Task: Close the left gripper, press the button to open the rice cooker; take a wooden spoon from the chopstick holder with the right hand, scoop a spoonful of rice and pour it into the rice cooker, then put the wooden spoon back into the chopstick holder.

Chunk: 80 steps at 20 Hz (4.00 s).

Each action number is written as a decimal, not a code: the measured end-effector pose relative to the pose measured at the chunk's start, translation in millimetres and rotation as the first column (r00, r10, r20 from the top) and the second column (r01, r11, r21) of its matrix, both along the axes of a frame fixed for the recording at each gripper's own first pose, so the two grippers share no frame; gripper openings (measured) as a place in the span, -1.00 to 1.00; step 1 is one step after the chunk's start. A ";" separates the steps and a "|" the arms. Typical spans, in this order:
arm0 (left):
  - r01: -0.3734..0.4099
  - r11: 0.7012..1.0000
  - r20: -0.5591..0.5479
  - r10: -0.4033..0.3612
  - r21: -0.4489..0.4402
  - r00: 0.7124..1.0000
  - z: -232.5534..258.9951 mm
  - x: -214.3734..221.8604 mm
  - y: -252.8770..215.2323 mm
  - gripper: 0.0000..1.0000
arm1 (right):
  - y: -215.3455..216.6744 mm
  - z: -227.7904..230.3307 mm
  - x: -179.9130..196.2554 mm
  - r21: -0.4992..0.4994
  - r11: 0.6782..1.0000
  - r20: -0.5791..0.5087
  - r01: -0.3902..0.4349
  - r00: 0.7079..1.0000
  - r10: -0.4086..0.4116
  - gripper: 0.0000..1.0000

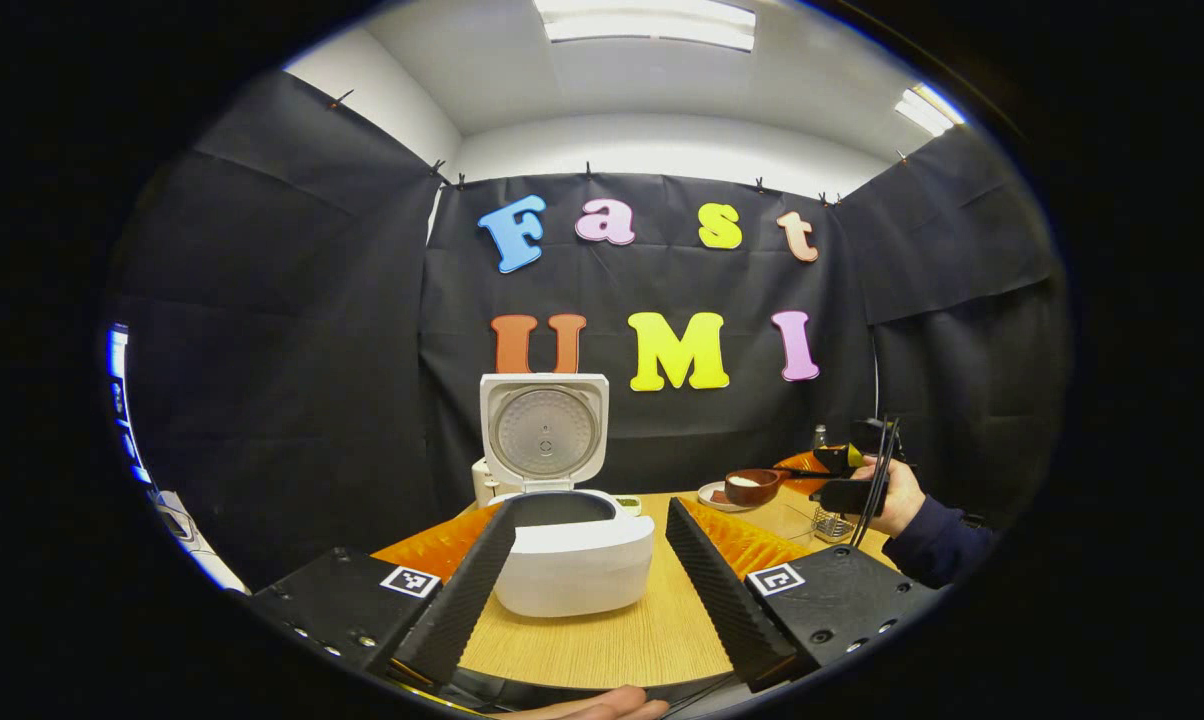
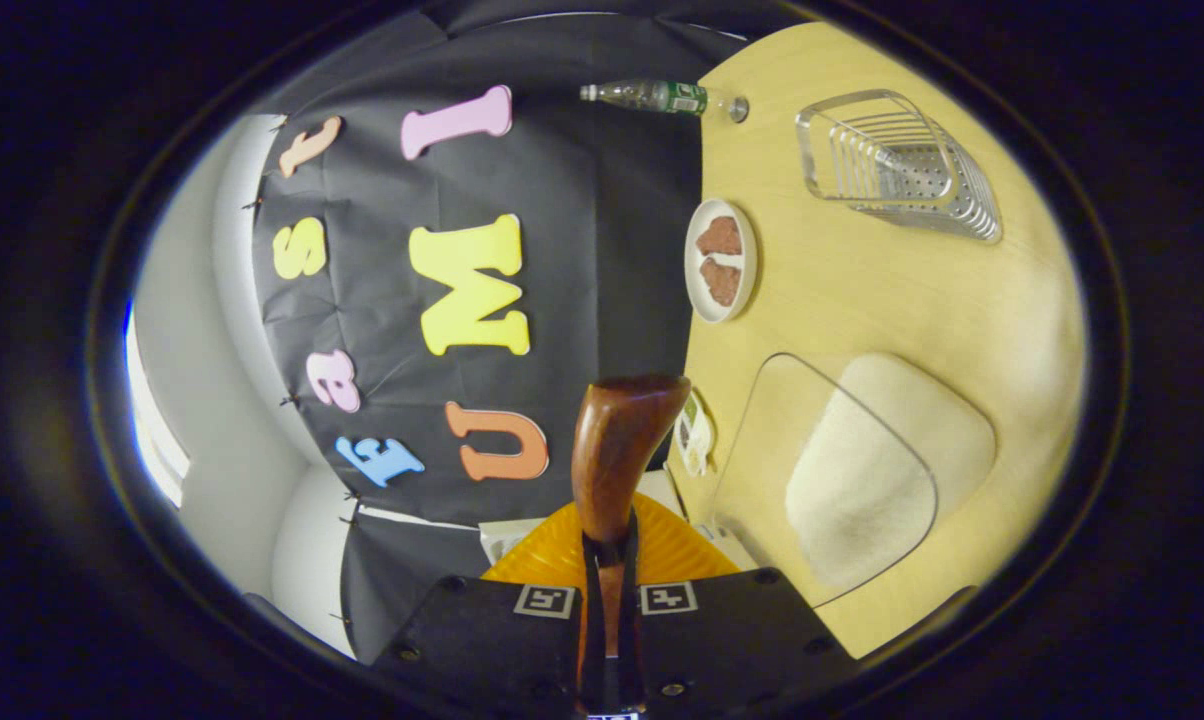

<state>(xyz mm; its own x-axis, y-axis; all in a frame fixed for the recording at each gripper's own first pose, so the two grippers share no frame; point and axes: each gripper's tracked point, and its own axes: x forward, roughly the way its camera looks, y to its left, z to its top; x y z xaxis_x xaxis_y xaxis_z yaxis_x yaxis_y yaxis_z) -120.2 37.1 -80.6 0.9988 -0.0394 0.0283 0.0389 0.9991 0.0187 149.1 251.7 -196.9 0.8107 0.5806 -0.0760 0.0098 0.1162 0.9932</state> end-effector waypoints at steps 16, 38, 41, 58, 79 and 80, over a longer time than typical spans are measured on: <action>-0.094 0.995 0.028 0.095 -0.030 0.995 8.6 -25.8 67.5 0.92 | 203.7 17.9 27.4 -0.422 0.907 0.130 -0.012 0.989 0.073 -0.79; -0.143 0.987 0.042 0.146 -0.079 0.988 -4.1 -41.6 101.8 0.88 | 317.6 44.8 29.9 -0.839 0.314 0.543 0.444 0.651 0.530 -0.79; -0.136 0.988 0.031 0.138 -0.068 0.990 -7.9 -40.4 95.1 0.87 | 319.1 57.6 11.7 -0.787 0.264 0.587 0.557 0.549 0.595 -0.79; -0.075 0.997 0.065 0.074 0.028 0.995 -0.9 -22.6 31.7 0.87 | 216.3 96.1 -11.1 -0.692 0.286 0.688 0.663 0.484 0.541 -0.75; -0.001 1.000 0.055 0.001 0.000 0.998 2.0 32.2 -79.5 0.85 | -108.5 93.7 -0.2 -0.755 0.101 0.638 0.648 0.691 0.340 -0.67; -0.007 1.000 0.052 0.007 -0.001 0.999 0.3 34.9 -79.3 0.85 | -118.0 87.6 5.4 -0.767 0.091 0.625 0.636 0.707 0.331 -0.67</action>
<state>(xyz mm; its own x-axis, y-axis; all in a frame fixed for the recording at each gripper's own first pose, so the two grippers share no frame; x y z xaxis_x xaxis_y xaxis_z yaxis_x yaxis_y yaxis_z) -85.3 -42.1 -80.2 0.9963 -0.0327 0.0798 0.0312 0.9993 0.0199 154.6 133.7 -109.3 0.9655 0.2500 0.0730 -0.2279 0.9467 -0.2277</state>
